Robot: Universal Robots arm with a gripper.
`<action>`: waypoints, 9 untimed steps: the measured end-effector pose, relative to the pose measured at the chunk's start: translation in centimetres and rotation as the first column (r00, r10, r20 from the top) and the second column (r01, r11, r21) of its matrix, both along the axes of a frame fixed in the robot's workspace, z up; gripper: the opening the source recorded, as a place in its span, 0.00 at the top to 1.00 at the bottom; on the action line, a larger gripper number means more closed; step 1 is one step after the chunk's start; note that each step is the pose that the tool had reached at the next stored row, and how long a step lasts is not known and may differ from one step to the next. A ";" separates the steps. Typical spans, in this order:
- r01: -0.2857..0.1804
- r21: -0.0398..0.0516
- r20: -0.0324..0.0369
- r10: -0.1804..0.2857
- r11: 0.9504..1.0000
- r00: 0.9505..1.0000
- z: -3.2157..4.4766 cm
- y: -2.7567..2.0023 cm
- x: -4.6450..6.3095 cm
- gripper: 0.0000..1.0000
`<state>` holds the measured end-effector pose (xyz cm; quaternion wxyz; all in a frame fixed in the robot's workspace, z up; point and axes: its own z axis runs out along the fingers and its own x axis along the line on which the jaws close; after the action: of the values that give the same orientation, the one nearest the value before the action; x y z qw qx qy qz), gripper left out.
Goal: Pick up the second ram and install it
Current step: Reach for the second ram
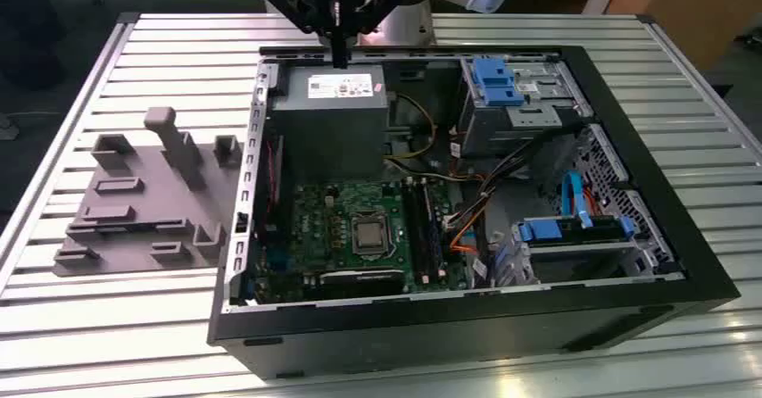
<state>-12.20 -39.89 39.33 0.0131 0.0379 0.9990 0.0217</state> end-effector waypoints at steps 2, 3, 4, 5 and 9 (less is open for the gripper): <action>0.000 0.000 0.000 0.000 1.000 1.000 0.00 0.00 0.0 0.89; 0.000 0.000 0.000 0.000 1.000 1.000 0.00 0.00 0.0 0.89; 0.000 0.000 0.000 0.000 1.000 1.000 0.00 0.00 0.0 0.89; 0.000 0.000 0.000 0.000 1.000 1.000 0.00 0.00 0.0 0.89; 0.000 0.000 0.000 0.000 1.000 1.000 0.00 0.00 -0.3 0.89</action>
<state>-12.48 -39.90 39.33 0.0131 0.0379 0.9990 0.0217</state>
